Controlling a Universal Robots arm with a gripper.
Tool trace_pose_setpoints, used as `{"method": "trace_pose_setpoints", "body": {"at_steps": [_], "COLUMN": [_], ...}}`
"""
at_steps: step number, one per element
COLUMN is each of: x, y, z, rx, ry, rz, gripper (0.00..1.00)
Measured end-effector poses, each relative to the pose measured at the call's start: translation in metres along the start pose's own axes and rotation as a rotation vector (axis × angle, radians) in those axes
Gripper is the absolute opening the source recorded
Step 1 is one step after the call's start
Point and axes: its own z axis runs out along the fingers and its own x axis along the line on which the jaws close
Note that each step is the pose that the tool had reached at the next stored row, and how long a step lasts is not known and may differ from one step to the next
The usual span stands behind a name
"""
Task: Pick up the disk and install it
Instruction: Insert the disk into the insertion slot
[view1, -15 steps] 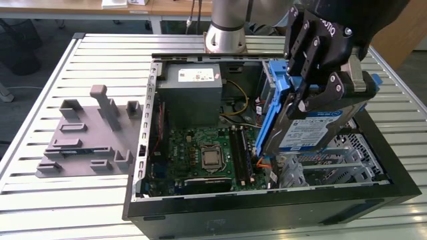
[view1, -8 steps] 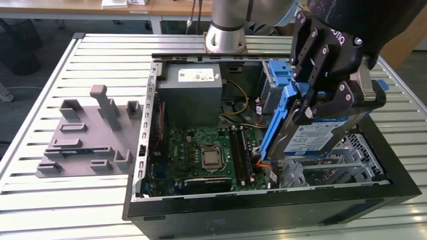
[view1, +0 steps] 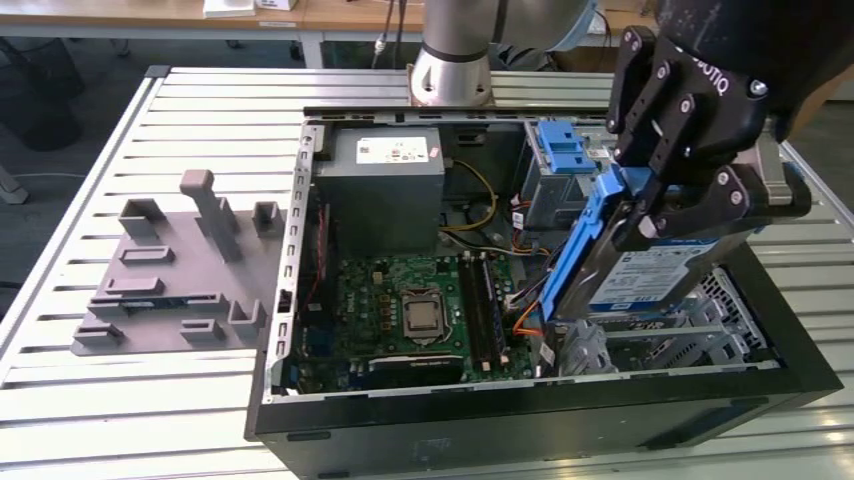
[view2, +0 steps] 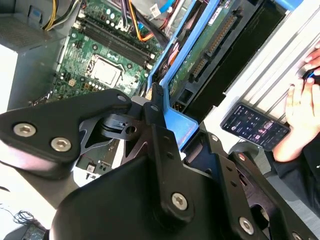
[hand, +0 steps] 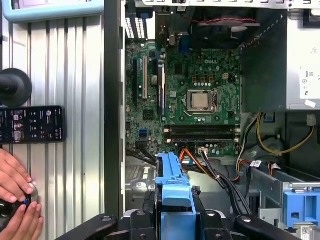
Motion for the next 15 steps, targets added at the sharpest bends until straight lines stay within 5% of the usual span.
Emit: {"method": "trace_pose_setpoints", "body": {"at_steps": [8, 15], "x": [0.0, -0.0001], "y": [-0.0041, -0.0169], "z": [0.0002, 0.0009], "rx": [0.0, 0.0], "ry": [-0.0001, 0.0], "rz": [0.0, 0.0], "gripper": [0.36, 0.36]}}
